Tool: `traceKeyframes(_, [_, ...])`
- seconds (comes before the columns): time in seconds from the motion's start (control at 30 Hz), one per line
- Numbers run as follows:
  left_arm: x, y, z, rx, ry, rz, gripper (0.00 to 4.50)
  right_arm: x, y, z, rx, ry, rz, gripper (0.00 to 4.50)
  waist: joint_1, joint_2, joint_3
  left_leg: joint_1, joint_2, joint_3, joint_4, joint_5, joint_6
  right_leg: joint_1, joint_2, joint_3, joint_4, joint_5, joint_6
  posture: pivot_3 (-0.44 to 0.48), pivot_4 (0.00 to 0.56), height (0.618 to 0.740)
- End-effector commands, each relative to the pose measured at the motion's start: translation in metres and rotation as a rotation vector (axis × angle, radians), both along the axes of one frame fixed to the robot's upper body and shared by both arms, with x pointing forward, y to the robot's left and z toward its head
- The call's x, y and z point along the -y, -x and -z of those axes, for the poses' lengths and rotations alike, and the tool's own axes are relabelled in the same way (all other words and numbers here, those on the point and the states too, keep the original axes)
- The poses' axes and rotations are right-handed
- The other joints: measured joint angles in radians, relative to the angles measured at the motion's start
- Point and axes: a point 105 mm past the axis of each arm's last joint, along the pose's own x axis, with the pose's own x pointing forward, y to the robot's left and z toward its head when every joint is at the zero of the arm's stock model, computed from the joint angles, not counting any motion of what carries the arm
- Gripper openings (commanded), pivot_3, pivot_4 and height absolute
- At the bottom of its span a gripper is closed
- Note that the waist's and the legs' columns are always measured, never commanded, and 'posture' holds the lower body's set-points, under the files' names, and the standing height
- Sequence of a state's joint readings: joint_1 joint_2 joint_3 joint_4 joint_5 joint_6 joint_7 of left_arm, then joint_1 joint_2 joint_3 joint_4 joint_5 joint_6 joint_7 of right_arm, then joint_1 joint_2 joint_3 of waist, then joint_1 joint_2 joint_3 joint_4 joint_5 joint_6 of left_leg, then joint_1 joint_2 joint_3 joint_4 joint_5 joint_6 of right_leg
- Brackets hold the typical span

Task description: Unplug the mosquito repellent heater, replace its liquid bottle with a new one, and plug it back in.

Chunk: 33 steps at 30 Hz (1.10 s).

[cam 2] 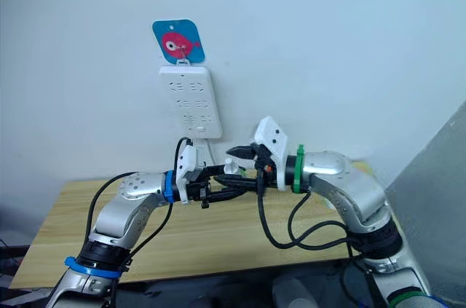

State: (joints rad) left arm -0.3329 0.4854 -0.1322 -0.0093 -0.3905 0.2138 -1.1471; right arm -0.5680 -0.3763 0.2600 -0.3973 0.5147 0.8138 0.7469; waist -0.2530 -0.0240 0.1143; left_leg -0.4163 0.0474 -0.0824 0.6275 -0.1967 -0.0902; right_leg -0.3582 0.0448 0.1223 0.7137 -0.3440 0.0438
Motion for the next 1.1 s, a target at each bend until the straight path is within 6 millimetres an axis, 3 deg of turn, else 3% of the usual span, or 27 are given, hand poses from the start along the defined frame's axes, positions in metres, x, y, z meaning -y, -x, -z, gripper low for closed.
traceKeyframes(0.03, [0.003, 0.002, -0.009, 0.051, 0.000, 0.019, 2.28, -0.003, -0.004, -0.009, 0.018, -0.015, -0.003, 2.94, 0.001, 0.000, 0.000, 0.000, 0.000, 0.000, 0.000, 0.000, 0.000, 0.000, 0.000, 0.000, 0.000, 0.000, 0.000, -0.224, 0.045, 0.740])
traceKeyframes(0.17, [0.001, 0.002, -0.008, 0.050, -0.003, 0.013, 2.28, -0.004, 0.000, -0.010, -0.007, -0.022, -0.039, 1.89, 0.001, 0.000, 0.000, 0.000, 0.000, 0.000, 0.000, 0.000, 0.000, 0.000, 0.000, 0.000, 0.000, 0.000, 0.000, -0.224, 0.045, 0.740])
traceKeyframes(0.3, [0.000, 0.002, -0.007, 0.050, -0.007, 0.009, 2.28, -0.003, 0.004, -0.010, -0.001, -0.014, -0.062, 0.42, 0.001, 0.000, 0.000, 0.000, 0.000, 0.000, 0.000, 0.000, 0.000, 0.000, 0.000, 0.000, 0.000, 0.000, 0.000, -0.216, 0.048, 0.740])
traceKeyframes(0.5, [-0.005, 0.002, -0.001, 0.030, -0.031, -0.006, 2.28, -0.003, 0.009, -0.033, 0.061, -0.092, -0.103, 0.30, 0.000, 0.000, 0.000, 0.000, 0.000, 0.000, 0.000, 0.000, 0.000, 0.000, 0.000, 0.000, 0.000, 0.000, 0.000, -0.214, 0.051, 0.740])
traceKeyframes(0.63, [-0.015, 0.001, 0.009, 0.000, -0.070, -0.037, 2.28, 0.004, 0.007, -0.058, 0.102, -0.167, -0.087, 0.30, 0.001, 0.000, 0.000, 0.000, 0.000, 0.000, -0.001, 0.000, 0.000, 0.000, 0.000, 0.000, 0.000, 0.000, 0.000, -0.211, 0.059, 0.740])
traceKeyframes(0.77, [-0.030, 0.002, 0.025, -0.022, -0.129, -0.070, 2.28, 0.020, -0.002, -0.063, 0.114, -0.205, 0.004, 0.30, 0.002, 0.001, 0.000, 0.000, 0.000, 0.000, -0.001, 0.000, 0.000, 0.000, 0.000, 0.000, 0.000, 0.000, 0.000, -0.209, 0.067, 0.740])
traceKeyframes(0.93, [-0.053, 0.004, 0.036, -0.053, -0.165, -0.145, 2.28, 0.033, -0.022, -0.020, 0.106, -0.160, 0.197, 0.30, 0.005, 0.001, 0.001, 0.000, 0.000, 0.000, -0.002, 0.000, 0.000, -0.001, 0.000, 0.000, 0.000, 0.000, 0.000, -0.192, 0.086, 0.740])
traceKeyframes(1.1, [-0.066, 0.012, 0.037, -0.050, -0.194, -0.182, 2.28, 0.041, -0.044, 0.048, 0.105, -0.101, 0.402, 0.30, 0.006, 0.003, 0.004, 0.000, 0.001, 0.002, -0.004, 0.000, 0.000, -0.003, 0.000, 0.002, 0.000, 0.000, 0.000, -0.162, 0.099, 0.740])
